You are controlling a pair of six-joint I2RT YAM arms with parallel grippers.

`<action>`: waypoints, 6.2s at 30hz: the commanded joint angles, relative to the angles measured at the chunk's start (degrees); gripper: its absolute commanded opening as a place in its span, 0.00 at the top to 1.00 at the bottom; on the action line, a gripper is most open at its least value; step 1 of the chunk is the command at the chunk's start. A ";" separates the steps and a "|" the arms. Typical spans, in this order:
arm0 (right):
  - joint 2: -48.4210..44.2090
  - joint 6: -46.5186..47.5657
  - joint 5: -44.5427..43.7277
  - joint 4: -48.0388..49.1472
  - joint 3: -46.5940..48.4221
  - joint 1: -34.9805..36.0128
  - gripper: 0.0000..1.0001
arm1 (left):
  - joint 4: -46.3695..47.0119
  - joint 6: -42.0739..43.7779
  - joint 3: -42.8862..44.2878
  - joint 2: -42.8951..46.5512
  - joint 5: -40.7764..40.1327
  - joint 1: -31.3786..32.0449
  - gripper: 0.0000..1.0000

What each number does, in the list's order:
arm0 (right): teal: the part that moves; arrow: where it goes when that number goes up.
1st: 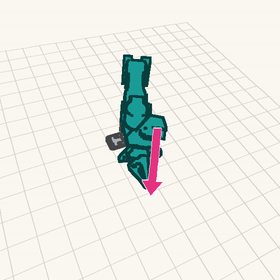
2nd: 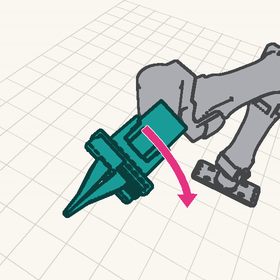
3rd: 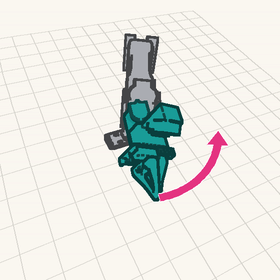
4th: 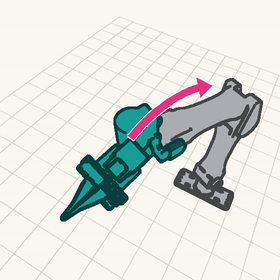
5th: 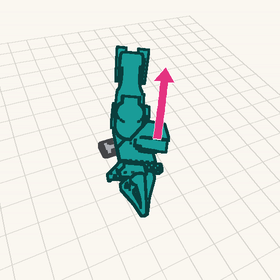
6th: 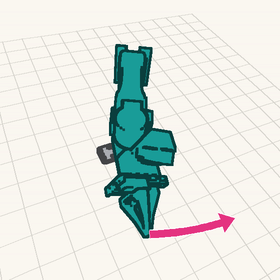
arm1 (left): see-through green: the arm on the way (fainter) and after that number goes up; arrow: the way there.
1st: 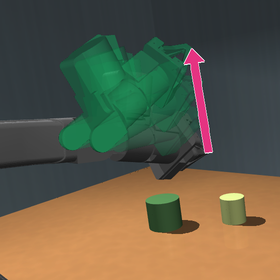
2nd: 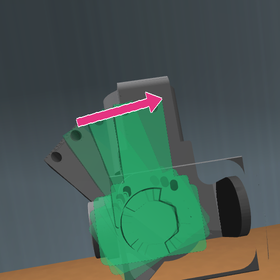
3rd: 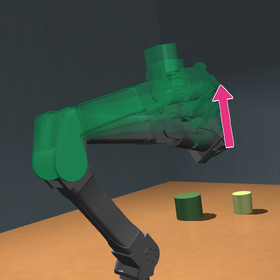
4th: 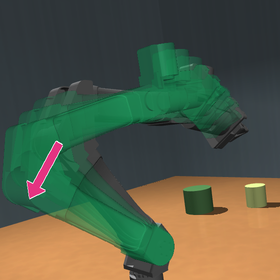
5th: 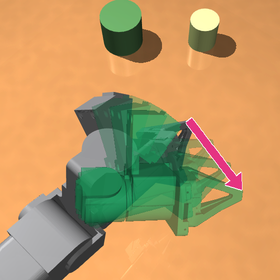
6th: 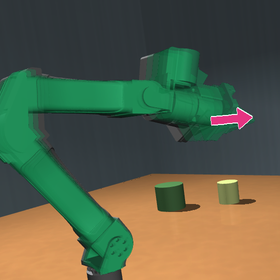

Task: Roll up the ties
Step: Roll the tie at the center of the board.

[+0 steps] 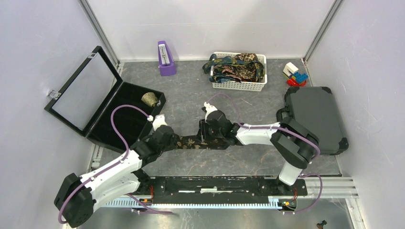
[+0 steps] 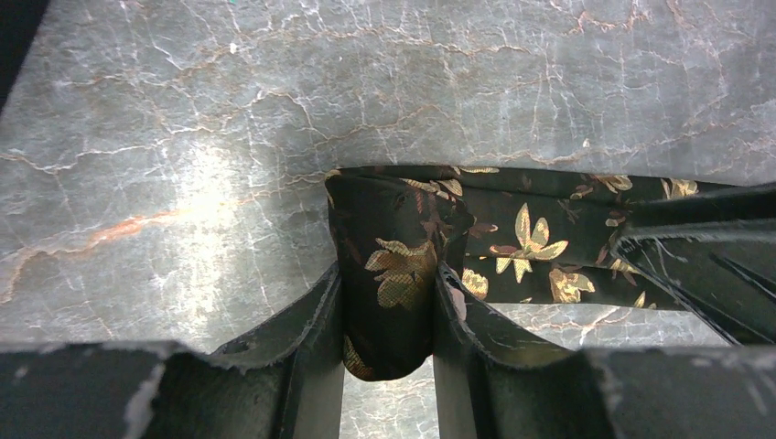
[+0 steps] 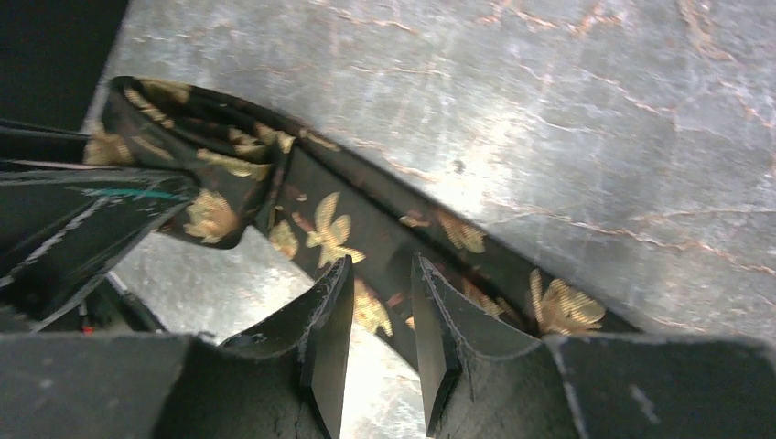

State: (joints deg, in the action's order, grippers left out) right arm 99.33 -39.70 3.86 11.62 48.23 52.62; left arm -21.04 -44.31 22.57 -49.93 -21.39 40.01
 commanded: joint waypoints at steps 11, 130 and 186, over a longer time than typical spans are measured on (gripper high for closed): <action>4.22 -5.46 9.61 11.56 6.99 3.97 0.65 | -3.67 -0.07 4.85 -1.91 -7.38 2.76 0.88; -38.57 4.66 -4.89 -10.72 -15.97 -10.70 0.69 | -16.10 -5.29 35.00 -54.86 -31.62 22.62 0.52; -18.37 -0.33 -6.97 -9.20 1.83 -2.00 0.45 | -3.32 7.71 14.38 -1.90 -2.40 1.03 0.00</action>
State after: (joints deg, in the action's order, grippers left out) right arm 77.17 -37.93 0.01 0.40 45.12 48.40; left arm -33.26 -40.58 42.30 -57.82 -34.70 46.96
